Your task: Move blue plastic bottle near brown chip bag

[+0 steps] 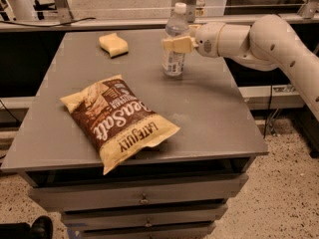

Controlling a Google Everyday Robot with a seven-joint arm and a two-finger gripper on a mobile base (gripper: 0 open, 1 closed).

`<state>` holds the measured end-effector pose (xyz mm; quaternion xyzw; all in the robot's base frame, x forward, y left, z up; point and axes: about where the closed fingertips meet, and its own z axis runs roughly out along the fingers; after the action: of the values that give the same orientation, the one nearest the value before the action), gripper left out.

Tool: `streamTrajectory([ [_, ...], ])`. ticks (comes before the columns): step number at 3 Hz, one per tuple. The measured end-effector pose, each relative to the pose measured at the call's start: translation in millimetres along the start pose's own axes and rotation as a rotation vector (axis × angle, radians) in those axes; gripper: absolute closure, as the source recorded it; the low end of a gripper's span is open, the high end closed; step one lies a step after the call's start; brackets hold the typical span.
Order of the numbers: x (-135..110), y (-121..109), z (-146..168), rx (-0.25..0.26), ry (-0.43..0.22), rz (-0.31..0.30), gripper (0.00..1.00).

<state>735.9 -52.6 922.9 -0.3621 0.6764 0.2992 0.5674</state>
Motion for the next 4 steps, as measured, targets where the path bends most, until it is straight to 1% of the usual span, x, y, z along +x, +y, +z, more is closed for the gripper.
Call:
streamTrajectory([
  [1, 0, 23, -4, -0.035, -0.002, -0.004, 1.00],
  [3, -16, 106, -23, -0.154, -0.041, -0.009, 1.00],
  [4, -16, 140, -32, -0.207, -0.056, -0.007, 1.00],
])
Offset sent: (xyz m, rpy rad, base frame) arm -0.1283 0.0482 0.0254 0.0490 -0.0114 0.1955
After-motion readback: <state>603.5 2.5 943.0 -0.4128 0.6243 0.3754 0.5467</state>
